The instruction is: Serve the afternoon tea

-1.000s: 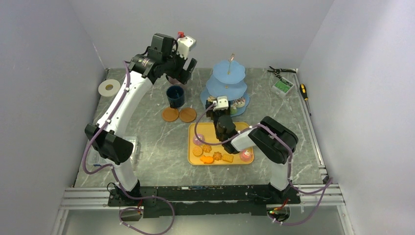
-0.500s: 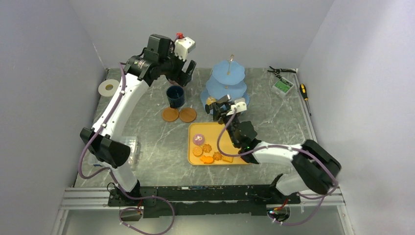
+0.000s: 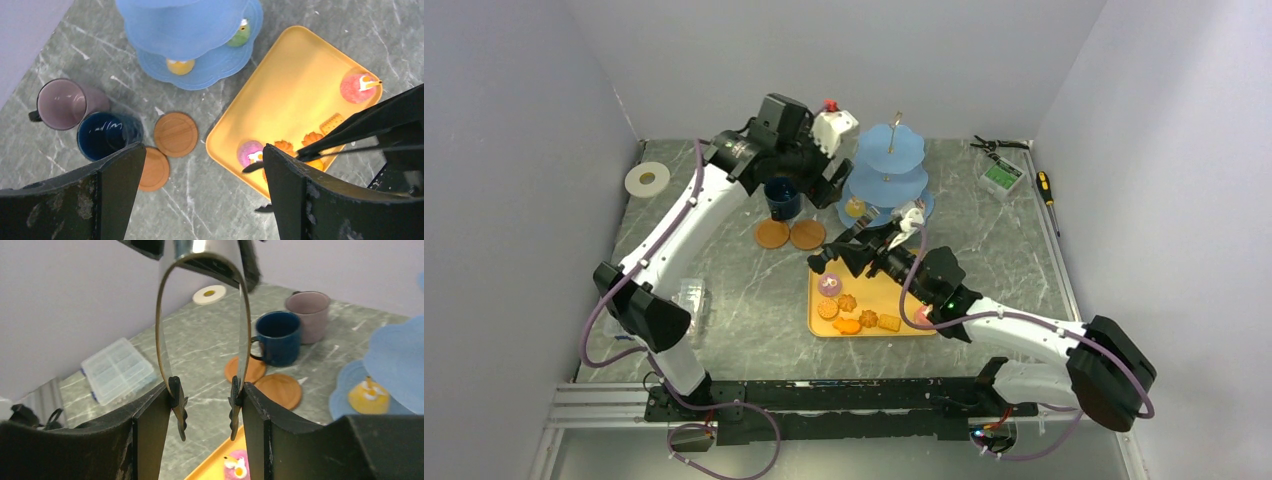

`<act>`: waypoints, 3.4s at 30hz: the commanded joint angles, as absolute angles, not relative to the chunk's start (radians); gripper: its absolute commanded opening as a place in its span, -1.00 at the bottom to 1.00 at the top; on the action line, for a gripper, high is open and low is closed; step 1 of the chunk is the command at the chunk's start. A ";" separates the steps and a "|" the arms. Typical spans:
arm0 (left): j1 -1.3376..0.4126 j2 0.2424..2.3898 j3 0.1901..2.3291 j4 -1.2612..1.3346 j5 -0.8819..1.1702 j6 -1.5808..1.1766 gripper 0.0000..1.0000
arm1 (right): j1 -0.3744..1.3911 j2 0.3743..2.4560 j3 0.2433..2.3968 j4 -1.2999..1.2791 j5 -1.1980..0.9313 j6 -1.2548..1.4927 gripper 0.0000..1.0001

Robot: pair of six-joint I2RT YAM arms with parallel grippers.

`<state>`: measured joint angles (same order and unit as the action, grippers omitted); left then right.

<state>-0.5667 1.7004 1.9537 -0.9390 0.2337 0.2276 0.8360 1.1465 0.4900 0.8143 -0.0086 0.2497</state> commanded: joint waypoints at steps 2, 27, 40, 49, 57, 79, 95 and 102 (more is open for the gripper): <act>-0.629 1.658 1.949 -0.875 0.141 0.235 0.87 | 0.839 1.189 0.601 0.819 -0.160 0.292 0.08; -0.738 1.629 1.943 -0.900 -0.025 0.251 0.87 | 0.828 1.243 0.723 0.645 -0.133 0.216 0.04; -0.558 1.635 2.019 -1.016 -0.035 0.159 0.87 | 0.836 1.140 0.601 0.485 -0.045 0.139 0.08; -0.447 1.600 1.995 -1.021 0.037 0.109 0.87 | 0.849 1.208 0.600 0.515 -0.003 0.075 0.09; -0.387 1.592 2.013 -1.023 0.082 0.099 0.87 | 0.890 1.270 0.593 0.518 0.046 0.037 0.09; -0.370 1.586 2.025 -1.020 0.122 0.102 0.87 | 0.924 1.330 0.613 0.606 0.202 -0.044 -0.25; -0.370 1.580 2.013 -1.006 0.115 0.112 0.87 | 0.674 1.430 0.666 0.806 0.337 -0.030 -0.32; -0.370 1.585 2.021 -1.007 0.118 0.114 0.87 | 0.661 1.548 0.687 0.899 0.390 -0.029 -0.34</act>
